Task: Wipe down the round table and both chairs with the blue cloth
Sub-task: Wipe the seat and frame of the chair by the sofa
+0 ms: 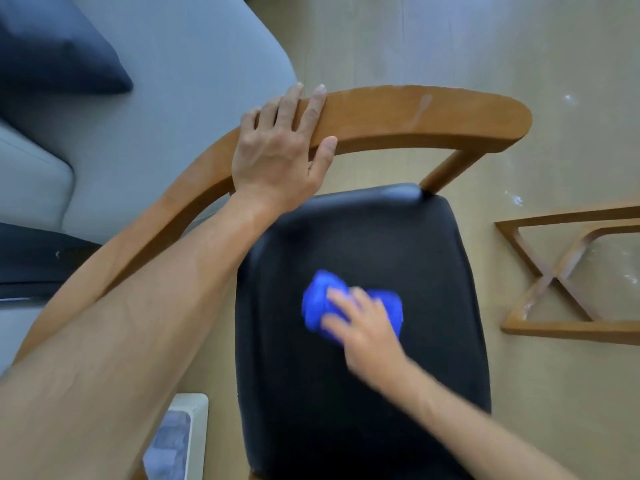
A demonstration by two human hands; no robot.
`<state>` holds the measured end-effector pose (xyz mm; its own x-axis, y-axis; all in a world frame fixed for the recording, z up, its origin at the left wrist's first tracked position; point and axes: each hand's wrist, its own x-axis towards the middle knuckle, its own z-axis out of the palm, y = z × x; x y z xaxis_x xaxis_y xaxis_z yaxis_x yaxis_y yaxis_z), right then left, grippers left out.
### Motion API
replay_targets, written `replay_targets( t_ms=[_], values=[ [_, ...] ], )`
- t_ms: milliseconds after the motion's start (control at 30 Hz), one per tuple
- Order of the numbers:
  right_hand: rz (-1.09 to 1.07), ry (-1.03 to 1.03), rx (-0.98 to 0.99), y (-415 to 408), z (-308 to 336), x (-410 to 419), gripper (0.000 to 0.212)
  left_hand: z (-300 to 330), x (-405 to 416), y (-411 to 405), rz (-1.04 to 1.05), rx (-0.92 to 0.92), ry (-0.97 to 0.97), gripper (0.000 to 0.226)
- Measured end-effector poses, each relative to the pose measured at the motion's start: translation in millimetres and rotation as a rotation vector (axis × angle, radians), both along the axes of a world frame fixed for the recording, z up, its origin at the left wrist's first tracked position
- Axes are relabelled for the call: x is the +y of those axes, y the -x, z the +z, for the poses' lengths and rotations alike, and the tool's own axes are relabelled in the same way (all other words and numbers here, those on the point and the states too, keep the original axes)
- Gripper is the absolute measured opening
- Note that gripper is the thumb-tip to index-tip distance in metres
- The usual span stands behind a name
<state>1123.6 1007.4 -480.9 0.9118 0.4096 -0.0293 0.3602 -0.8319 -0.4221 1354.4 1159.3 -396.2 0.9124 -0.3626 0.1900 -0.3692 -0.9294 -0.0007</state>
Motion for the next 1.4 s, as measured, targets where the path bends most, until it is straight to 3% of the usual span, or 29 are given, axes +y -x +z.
replay_targets(
  t_ms=[33, 100, 133, 167, 200, 233, 300, 400, 500, 600, 700, 767, 867, 933, 1000, 1033, 1133, 1200, 1333, 1400],
  values=[
    [0.054, -0.037, 0.029, 48.0, 7.4, 3.5, 0.034, 1.8, 0.7, 0.6, -0.001, 0.012, -0.003, 0.063],
    [-0.066, -0.133, 0.251, 93.9, 18.7, 6.6, 0.012, 4.1, -0.1, 1.9, -0.009, 0.021, -0.015, 0.064],
    [-0.078, -0.257, 0.382, 98.0, 20.7, -0.3, 0.023, 4.7, -0.5, 2.2, -0.009, 0.025, -0.016, 0.064],
    [-0.083, -0.316, 0.196, 100.3, 20.6, -5.4, 0.039, 5.0, -1.0, 2.2, -0.008, 0.029, -0.014, 0.064],
    [-0.036, -0.170, 0.225, 93.8, 26.1, -21.3, 0.038, 4.6, -1.8, 2.0, -0.008, 0.028, -0.010, 0.064],
    [-0.024, -0.011, 0.198, 79.5, 36.4, -40.0, 0.021, 4.3, -1.6, 1.4, -0.006, 0.021, -0.009, 0.063],
    [0.241, -0.006, 0.055, 34.2, 25.3, -91.3, 0.047, 3.3, -1.0, 0.2, -0.004, 0.000, -0.010, 0.063],
    [-0.275, -0.005, 0.066, -63.7, 21.6, -113.5, 0.050, 0.7, -0.9, -0.3, -0.009, -0.019, -0.007, 0.063],
    [-0.414, 0.029, 0.140, -64.8, 9.6, -102.4, 0.046, -2.6, -1.3, -0.1, -0.005, -0.025, -0.002, 0.063],
    [-0.178, 0.011, 0.093, 42.9, 10.0, -96.8, 0.041, -0.6, -1.0, 0.6, -0.003, -0.008, 0.001, 0.063],
    [0.151, 0.012, 0.279, 126.3, 26.1, -102.7, 0.050, 5.3, -0.8, 2.8, 0.001, 0.031, -0.003, 0.063],
    [0.253, 0.065, 0.345, 131.8, 34.3, -121.8, 0.053, 7.5, -1.2, 4.8, 0.004, 0.055, -0.007, 0.064],
    [0.082, 0.009, 0.241, 82.9, 37.5, -149.1, 0.054, 8.2, -1.9, 5.1, 0.008, 0.060, -0.020, 0.063],
    [-0.247, -0.041, 0.175, 33.2, 29.8, -163.0, 0.050, 5.7, -1.5, 5.2, 0.012, 0.057, -0.041, 0.063],
    [-0.625, -0.015, 0.229, 6.1, 23.0, -160.4, 0.047, 3.4, -1.5, 6.7, 0.050, 0.075, -0.037, 0.061],
    [-0.697, 0.010, 0.257, 11.1, 19.8, -154.4, 0.046, 2.2, -2.9, 8.9, 0.071, 0.088, -0.027, 0.061],
    [-0.463, 0.052, 0.215, 89.2, 17.1, -126.2, 0.049, 2.3, -7.7, 15.8, 0.122, 0.121, -0.044, 0.059],
    [-0.271, 0.043, 0.326, 147.5, 24.0, -113.1, 0.047, 7.6, -11.8, 24.8, 0.147, 0.196, -0.066, 0.061],
    [-0.348, -0.111, 0.640, 127.6, 56.3, -111.8, 0.042, 27.7, -13.3, 71.6, 0.202, 0.380, -0.104, 0.069],
    [-0.425, -0.242, 0.622, 92.2, 87.7, -103.9, 0.043, 45.5, -14.0, 102.8, 0.193, 0.489, -0.057, 0.067]
  ],
)
